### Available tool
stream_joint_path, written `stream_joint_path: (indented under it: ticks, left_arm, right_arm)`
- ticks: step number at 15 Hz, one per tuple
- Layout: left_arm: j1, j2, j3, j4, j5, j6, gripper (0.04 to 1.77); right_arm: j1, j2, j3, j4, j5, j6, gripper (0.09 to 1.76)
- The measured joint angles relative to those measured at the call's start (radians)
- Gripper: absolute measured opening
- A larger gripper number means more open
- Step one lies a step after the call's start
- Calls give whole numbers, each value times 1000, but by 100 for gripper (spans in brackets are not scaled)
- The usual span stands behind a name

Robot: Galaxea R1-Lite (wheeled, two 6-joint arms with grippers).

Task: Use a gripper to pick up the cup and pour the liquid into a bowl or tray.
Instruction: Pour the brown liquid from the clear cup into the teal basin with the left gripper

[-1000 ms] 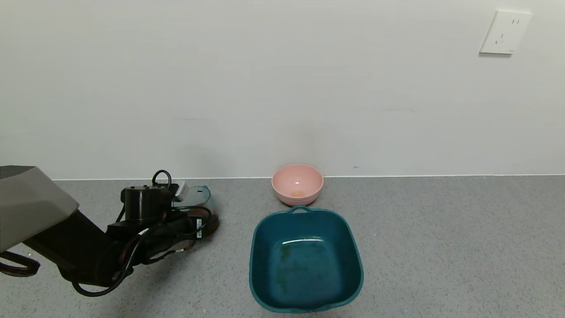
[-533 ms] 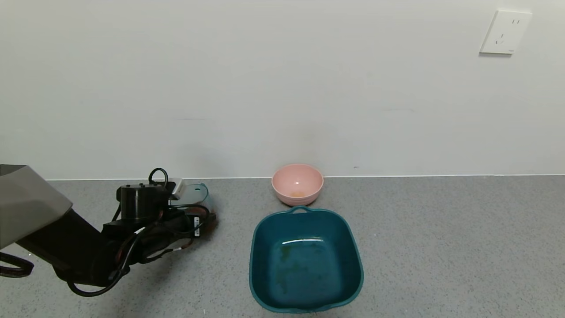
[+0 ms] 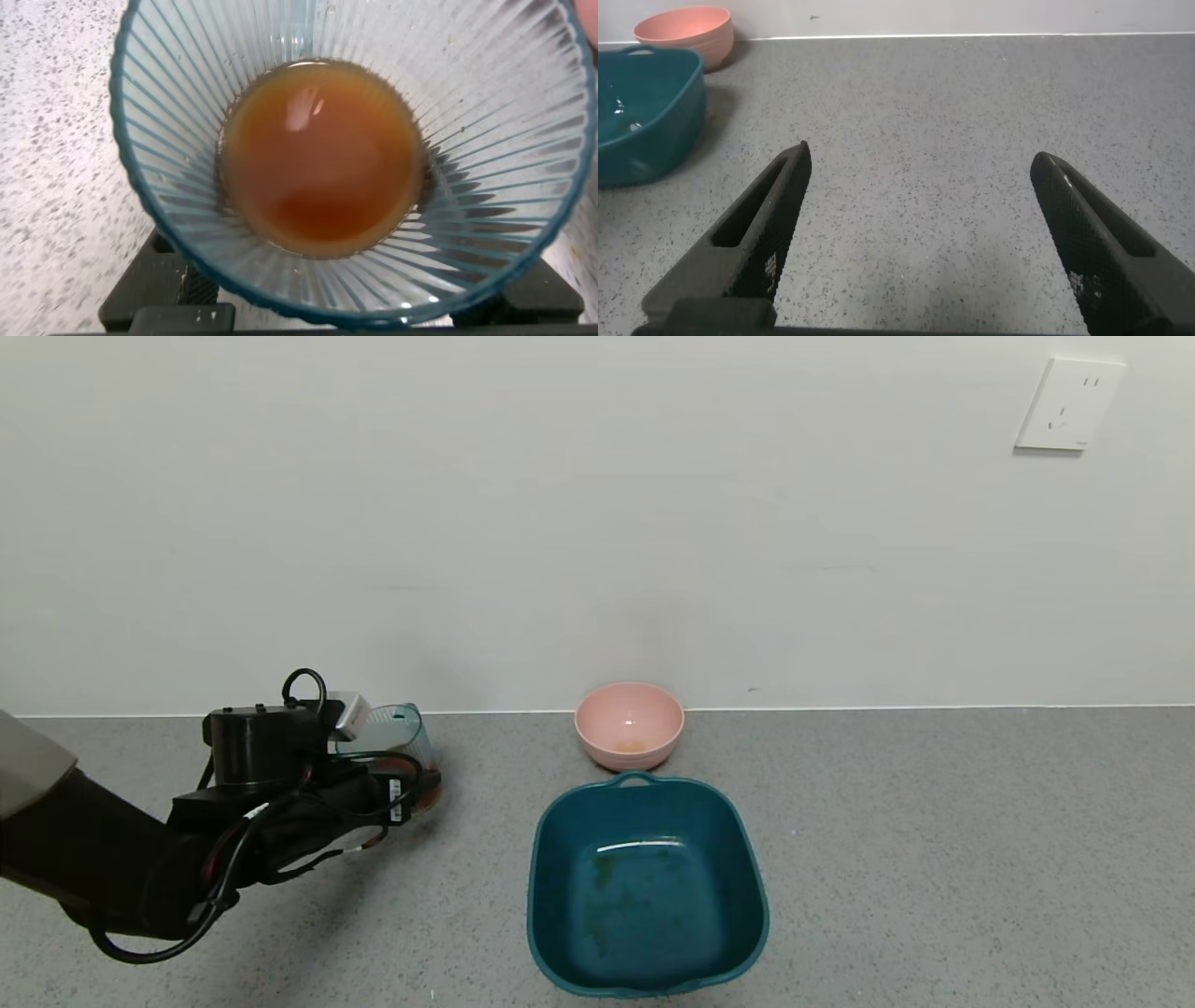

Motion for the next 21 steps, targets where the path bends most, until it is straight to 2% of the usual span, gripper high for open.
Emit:
stream_joint_path:
  ticks: [3,6,10,14,16,21]
  left_arm:
    - [-32,-66,11,53,-2,9,125]
    - [-98,-137,49,56,0,29,125]
    - [-233,-233,111,73,18,62,125]
    - [-353,-306,143,119,93,103,125]
    - [-367,-324,146,138,113,179,125]
    - [-380,-350,87,267,218,354,125]
  right_arm:
    - [0,0,0,0,0,0,171]
    - [0,0,0,0,-1,0,171]
    - [0,0,0,0,0,0,171]
    - [0,0,0,0,0,0,171]
    - [0,0,0,0,0,0,171]
    - [0,0,0,0,0,0,171]
